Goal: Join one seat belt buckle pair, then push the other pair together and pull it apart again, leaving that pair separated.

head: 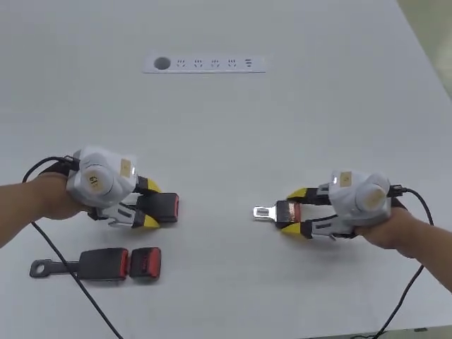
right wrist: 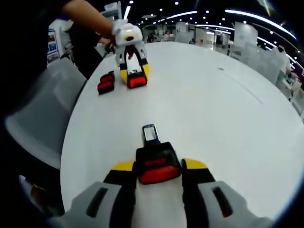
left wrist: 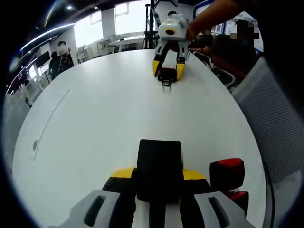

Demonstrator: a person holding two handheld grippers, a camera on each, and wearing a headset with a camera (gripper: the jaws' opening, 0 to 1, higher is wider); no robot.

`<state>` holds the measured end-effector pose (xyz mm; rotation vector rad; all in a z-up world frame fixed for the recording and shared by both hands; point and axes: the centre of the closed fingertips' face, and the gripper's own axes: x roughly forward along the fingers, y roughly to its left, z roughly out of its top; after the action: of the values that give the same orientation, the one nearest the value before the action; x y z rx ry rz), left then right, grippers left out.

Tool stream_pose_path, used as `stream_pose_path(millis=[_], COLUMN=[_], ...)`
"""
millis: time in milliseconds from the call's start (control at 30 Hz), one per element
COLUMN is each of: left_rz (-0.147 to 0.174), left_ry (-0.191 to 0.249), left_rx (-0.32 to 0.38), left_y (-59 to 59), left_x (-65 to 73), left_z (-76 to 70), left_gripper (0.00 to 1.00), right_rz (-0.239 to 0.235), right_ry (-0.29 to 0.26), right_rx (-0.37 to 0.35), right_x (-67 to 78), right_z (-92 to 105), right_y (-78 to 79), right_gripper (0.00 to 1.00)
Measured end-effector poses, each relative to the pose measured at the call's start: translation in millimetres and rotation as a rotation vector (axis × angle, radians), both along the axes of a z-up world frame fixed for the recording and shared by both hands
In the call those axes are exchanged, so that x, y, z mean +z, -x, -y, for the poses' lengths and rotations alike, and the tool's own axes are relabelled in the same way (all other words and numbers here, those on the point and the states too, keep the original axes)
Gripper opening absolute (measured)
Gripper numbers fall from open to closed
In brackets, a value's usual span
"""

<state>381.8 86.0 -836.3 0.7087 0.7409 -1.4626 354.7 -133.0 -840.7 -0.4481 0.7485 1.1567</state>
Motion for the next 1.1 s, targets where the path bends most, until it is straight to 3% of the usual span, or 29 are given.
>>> stream_pose_path(millis=[200, 367, 433, 467, 533, 633, 733, 767, 800, 867, 933, 1033, 1100], left_rz=[-0.001, 0.006, -0.008, 0.002, -0.002, 0.022, 0.037, 0.056, 0.076, 0.071, 0.074, 0.109, 0.089], left_ry=[-0.013, -0.045, -0.060, -0.036, 0.002, 0.065, 0.088, 0.093, 0.104, 0.127, 0.162, 0.232, 0.283], left_rx=[0.008, 0.033, 0.073, 0.077, 0.153, 0.264, 0.351, 0.375, 0.407, 0.513, 0.592, 0.692, 0.749], left_y=[-0.1, -0.4, 0.0, -0.4, -4.7, -15.8, -22.0, -22.6, -23.7, -24.3, -25.1, -20.8, -13.0], left_x=[0.2, 0.5, 2.9, 6.3, 15.2, 31.5, 40.3, 43.6, 47.8, 53.8, 60.1, 74.0, 81.9], left_z=[0.8, 2.8, 1.2, 3.2, 4.2, 2.0, -5.0, -8.3, -11.4, -18.2, -22.5, -31.1, -33.1], left_gripper=[0.36, 0.37, 0.42, 0.45, 0.52, 0.60, 0.68, 0.71, 0.73, 0.76, 0.83, 0.91, 0.93], right_rz=[0.009, -0.005, -0.011, 0.001, 0.015, 0.044, 0.069, 0.078, 0.079, 0.111, 0.136, 0.165, 0.180], right_ry=[0.036, 0.048, 0.028, 0.006, -0.029, -0.080, -0.098, -0.114, -0.148, -0.216, -0.207, -0.168, -0.178], right_rx=[0.032, -0.022, -0.098, -0.136, -0.201, -0.326, -0.400, -0.445, -0.503, -0.569, -0.572, -0.572, -0.571], right_x=[-0.9, -2.6, -1.4, 1.8, 7.8, 16.6, 21.9, 25.5, 30.9, 45.0, 48.8, 51.6, 55.3], right_z=[-0.1, 0.6, 2.6, 3.1, 4.1, 9.5, 13.6, 15.1, 15.0, 10.5, 8.1, 1.3, -3.9], right_y=[0.9, -0.2, -3.0, -6.0, -10.7, -18.3, -21.6, -23.2, -24.7, -26.4, -21.2, -8.7, -2.3], right_gripper=[0.42, 0.58, 0.61, 0.63, 0.67, 0.76, 0.81, 0.81, 0.83, 0.87, 0.88, 0.89, 0.90])
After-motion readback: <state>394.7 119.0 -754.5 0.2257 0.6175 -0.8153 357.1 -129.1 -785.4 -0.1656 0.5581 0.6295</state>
